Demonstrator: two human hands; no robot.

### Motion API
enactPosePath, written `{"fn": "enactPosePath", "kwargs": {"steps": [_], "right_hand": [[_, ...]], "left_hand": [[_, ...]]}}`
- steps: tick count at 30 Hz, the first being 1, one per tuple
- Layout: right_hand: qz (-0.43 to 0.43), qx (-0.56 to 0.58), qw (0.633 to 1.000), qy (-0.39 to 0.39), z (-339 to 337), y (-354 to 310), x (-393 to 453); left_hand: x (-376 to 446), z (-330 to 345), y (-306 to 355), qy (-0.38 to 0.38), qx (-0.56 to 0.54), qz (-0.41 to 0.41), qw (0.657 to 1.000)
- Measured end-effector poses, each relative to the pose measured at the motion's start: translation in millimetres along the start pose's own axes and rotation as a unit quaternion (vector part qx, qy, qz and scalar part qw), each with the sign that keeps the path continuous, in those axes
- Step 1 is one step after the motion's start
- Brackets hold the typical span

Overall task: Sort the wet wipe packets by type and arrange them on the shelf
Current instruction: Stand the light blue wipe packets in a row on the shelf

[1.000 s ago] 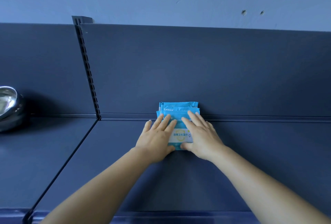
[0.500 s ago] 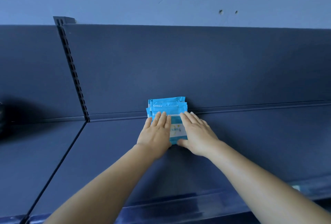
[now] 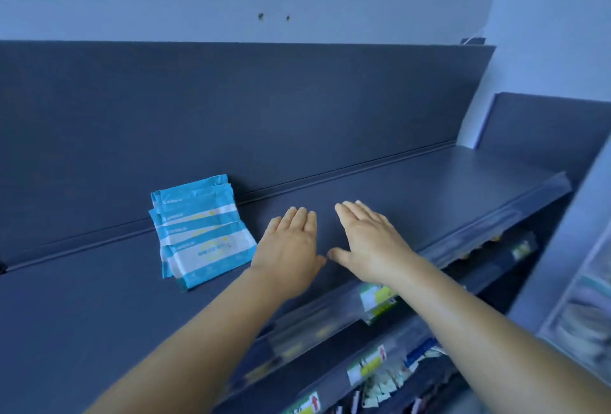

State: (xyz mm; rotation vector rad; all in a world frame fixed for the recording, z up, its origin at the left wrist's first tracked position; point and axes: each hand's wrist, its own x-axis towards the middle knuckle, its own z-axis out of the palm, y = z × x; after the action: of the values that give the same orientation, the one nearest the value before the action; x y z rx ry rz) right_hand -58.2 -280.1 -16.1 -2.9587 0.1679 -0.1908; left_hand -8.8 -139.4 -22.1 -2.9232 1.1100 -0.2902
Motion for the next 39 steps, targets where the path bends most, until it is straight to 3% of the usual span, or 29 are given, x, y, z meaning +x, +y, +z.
{"fn": "enactPosePath", "kwargs": {"steps": [12,26,39], "right_hand": [[0.192,-0.012,0.981,0.011,-17,179,-162],[0.355,0.012,0.935,-0.016,0,341,-427],[0.499,0.062,0.862,-0.064,55,435,-539]], "left_hand": [[10,12,211,-0.02,-0.082,0.169,0.982],[-68,61,496,-0.079,-0.184,0.293,0.935],[-84,128,646,-0.207,-0.176,0.403,0.874]]}}
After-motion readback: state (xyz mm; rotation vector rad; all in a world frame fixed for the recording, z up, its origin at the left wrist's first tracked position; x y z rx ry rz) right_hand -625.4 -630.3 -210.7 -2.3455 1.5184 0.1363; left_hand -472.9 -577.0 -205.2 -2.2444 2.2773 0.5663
